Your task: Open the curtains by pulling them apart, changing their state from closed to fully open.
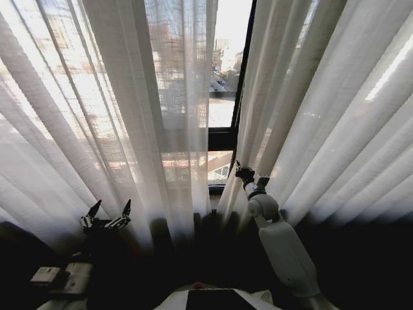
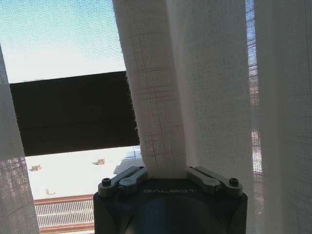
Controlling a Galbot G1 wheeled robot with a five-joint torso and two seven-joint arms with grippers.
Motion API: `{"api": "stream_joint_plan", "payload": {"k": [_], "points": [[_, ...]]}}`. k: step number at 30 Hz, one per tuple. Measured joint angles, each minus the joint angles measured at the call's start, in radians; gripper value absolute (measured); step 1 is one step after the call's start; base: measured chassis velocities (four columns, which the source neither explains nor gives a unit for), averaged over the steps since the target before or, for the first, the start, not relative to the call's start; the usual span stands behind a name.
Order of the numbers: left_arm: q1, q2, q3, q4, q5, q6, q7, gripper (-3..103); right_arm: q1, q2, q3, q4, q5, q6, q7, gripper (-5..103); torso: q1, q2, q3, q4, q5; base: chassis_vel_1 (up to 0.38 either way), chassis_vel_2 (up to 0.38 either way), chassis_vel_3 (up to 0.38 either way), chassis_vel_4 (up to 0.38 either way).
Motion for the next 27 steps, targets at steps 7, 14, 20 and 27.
{"api": "stream_joint_plan", "payload": {"k": [7,14,20,27], "points": [[-0.005,0.004,0.002,0.005,-0.001,-0.007,0.0,100,-0.023,-0.003,0.023,0.022,0.002,-0.037,-0.009,0,0.0,0.0,0.0,0.0,0.0,0.0,0.0,0.0,0.0],[-0.007,0.005,0.007,0.006,-0.002,-0.007,0.0,100,-0.029,-0.003,0.035,0.023,0.002,-0.038,-0.011,0,0.0,0.0,0.0,0.0001,-0.0002,-0.016,-0.015,0.018,0.016],[-0.003,0.005,0.006,0.007,-0.002,-0.013,0.001,100,-0.037,-0.001,0.038,0.026,0.003,-0.038,-0.011,0,0.0,0.0,0.0,0.0001,0.0001,-0.112,-0.102,0.132,0.105],[-0.001,0.005,0.009,0.007,-0.001,-0.015,0.003,100,-0.048,-0.003,0.052,0.034,0.003,-0.035,-0.011,0,0.0,0.0,0.0,0.0001,-0.0001,-0.223,-0.245,0.24,0.22]]}}
